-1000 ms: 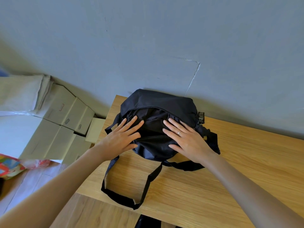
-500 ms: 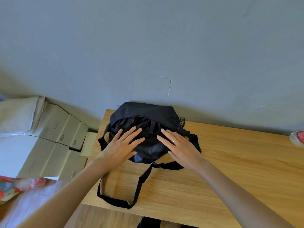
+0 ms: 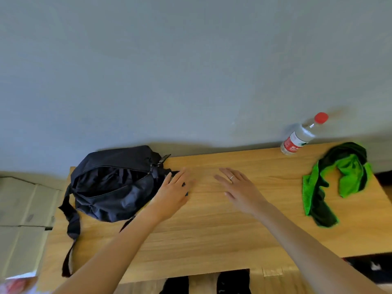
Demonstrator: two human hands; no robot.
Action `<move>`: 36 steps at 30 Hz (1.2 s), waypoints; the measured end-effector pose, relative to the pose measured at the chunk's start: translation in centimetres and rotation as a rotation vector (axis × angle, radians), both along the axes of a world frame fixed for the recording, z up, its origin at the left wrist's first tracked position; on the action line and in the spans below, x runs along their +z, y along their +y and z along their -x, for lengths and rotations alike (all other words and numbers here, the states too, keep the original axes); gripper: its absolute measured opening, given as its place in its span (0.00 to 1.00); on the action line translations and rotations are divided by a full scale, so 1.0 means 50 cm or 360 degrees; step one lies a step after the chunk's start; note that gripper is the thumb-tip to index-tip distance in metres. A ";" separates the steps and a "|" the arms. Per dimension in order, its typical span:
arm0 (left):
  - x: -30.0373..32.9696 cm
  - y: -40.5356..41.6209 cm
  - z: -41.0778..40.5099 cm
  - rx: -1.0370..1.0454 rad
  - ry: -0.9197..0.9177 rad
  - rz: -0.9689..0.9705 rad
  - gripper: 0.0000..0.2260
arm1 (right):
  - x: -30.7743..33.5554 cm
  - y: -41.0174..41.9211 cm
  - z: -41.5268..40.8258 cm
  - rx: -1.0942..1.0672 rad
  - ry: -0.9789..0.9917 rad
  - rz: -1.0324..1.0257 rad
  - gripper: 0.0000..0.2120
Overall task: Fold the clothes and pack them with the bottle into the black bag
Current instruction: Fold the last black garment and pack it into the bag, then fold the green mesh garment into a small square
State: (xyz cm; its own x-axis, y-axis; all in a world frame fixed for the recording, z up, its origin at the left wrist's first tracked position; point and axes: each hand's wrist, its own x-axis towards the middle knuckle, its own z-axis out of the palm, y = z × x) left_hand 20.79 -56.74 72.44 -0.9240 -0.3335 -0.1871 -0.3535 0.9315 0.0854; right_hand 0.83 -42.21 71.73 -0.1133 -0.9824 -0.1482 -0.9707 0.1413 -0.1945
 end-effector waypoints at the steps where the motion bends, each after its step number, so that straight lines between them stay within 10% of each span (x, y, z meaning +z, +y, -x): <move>1: -0.002 0.023 0.039 0.0005 -0.0030 -0.0101 0.24 | -0.002 0.029 0.036 -0.0060 -0.0010 -0.0015 0.30; 18: -0.078 0.391 0.581 -0.0334 -0.0370 -0.0406 0.28 | -0.090 0.428 0.432 -0.0786 -0.0213 -0.0594 0.27; 36: -0.129 0.390 0.482 0.0041 -0.0351 -0.0458 0.21 | -0.108 0.372 0.298 -0.0371 -0.0740 -0.0096 0.13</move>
State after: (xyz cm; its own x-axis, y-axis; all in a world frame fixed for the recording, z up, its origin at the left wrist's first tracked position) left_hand -3.33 -37.25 65.97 -0.8430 -0.2607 -0.4705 -0.4155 0.8712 0.2616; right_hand -14.04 -23.63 66.31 -0.2367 -0.9271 -0.2907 -0.7249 0.3678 -0.5824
